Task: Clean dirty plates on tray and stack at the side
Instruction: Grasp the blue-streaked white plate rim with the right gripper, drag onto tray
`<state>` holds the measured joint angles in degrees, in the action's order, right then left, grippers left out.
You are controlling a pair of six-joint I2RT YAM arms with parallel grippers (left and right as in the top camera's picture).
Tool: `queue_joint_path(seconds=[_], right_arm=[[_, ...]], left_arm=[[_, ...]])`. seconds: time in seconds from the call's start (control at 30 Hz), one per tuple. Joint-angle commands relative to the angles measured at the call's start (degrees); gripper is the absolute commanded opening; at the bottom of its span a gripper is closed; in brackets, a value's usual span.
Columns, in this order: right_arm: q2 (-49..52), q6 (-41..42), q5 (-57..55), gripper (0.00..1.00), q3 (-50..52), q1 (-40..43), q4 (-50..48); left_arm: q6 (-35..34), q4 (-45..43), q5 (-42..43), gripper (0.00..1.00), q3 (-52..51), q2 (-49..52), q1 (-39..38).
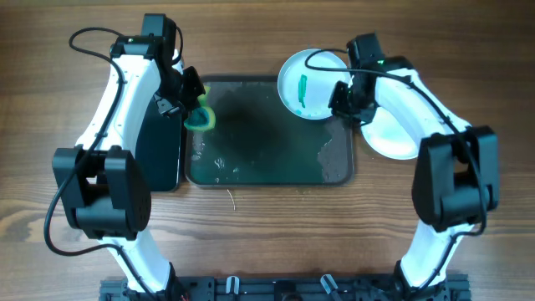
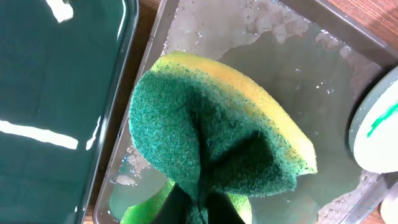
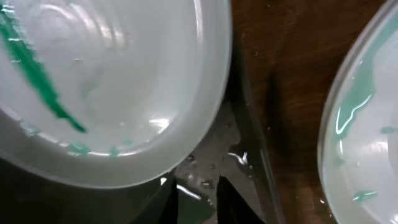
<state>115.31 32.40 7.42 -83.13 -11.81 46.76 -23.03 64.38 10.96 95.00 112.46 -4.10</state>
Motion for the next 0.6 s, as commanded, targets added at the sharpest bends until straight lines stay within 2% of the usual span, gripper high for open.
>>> queue_joint_path(seconds=[0.0, 0.17, 0.43, 0.5, 0.57], right_arm=[[1.79, 2.05, -1.84, 0.22, 2.38, 0.02, -2.71], [2.25, -2.34, 0.11, 0.24, 3.39, -0.02, -6.05], [2.86, -3.96, 1.64, 0.36, 3.39, -0.26, -9.42], [3.67, -4.35, 1.64, 0.36, 3.39, -0.61, -9.75], [4.24, -4.39, 1.68, 0.3, 3.39, -1.07, -8.87]], left_arm=[[-0.5, 0.2, -1.46, 0.04, 0.59, -0.04, -0.31], [-0.52, 0.2, -1.46, 0.04, 0.59, -0.04, -0.31], [-0.52, 0.15, -1.49, 0.04, 0.59, -0.04, -0.31], [-0.52, 0.07, -1.46, 0.04, 0.59, -0.04, -0.31], [-0.52, 0.15, -1.46, 0.04, 0.57, -0.04, -0.31]])
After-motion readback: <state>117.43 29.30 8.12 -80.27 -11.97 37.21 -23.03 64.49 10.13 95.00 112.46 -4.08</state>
